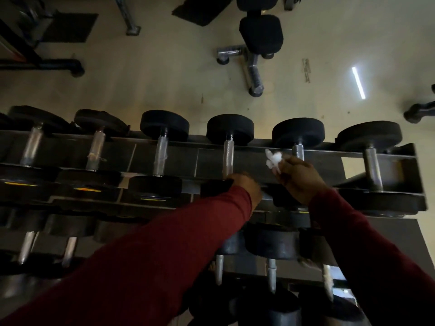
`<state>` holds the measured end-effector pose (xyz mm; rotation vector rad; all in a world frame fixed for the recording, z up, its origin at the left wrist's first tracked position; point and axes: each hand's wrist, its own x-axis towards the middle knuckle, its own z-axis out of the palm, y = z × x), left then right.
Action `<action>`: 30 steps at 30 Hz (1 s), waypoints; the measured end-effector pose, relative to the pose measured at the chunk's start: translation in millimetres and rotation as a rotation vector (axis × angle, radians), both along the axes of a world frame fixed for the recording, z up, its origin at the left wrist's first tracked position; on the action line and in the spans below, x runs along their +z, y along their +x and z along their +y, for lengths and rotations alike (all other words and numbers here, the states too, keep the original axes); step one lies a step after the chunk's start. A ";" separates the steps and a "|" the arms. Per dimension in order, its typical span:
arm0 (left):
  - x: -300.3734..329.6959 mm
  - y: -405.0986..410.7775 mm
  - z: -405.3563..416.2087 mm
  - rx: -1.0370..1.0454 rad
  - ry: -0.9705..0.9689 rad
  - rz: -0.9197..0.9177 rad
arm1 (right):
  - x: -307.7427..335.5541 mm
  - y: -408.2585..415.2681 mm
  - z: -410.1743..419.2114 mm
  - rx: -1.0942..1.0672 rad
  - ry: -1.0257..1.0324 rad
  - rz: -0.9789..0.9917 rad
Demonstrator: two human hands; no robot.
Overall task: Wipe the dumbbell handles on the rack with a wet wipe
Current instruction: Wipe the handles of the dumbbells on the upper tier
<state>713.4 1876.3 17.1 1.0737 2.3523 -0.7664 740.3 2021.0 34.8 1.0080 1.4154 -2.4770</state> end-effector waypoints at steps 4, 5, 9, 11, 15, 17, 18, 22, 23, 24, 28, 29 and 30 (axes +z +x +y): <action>-2.7 1.8 23.0 0.199 -0.038 -0.030 | -11.3 1.5 7.9 -0.081 -0.094 0.084; -3.2 1.2 25.4 0.180 -0.026 -0.042 | -12.1 2.0 9.5 -0.078 -0.087 0.104; 6.1 -4.5 21.8 0.153 -0.008 -0.081 | -15.0 4.6 6.0 -0.049 -0.028 0.177; 16.4 -3.9 13.3 0.172 0.038 -0.083 | -14.2 7.2 3.4 -0.061 -0.022 0.210; 34.7 -3.2 -12.1 -0.054 0.145 0.043 | -8.5 8.5 2.8 -0.079 -0.026 0.226; 30.9 -7.2 -24.5 -0.100 0.238 0.022 | -8.5 7.5 2.7 -0.086 -0.026 0.207; 25.5 -9.9 -31.0 -0.118 0.288 0.018 | -8.3 7.4 2.6 -0.088 -0.029 0.198; 2.8 -11.9 -56.0 -0.143 0.477 0.050 | -4.6 7.4 1.2 -0.071 -0.027 0.156; -1.4 -12.1 -59.4 -0.118 0.530 0.039 | -3.6 6.7 0.7 -0.060 -0.020 0.148; -3.9 -11.4 -61.6 -0.091 0.592 0.030 | -3.5 6.2 0.0 -0.037 0.006 0.139; -8.4 -10.9 -67.3 0.172 0.907 -0.017 | 2.4 1.2 -7.5 0.035 0.116 0.072; -12.0 -10.9 -68.1 0.325 1.051 -0.029 | 3.6 -1.2 -9.6 0.041 0.109 0.042; -13.8 -10.2 -67.5 0.526 1.197 -0.033 | 5.4 -3.8 -12.8 0.043 0.082 0.015</action>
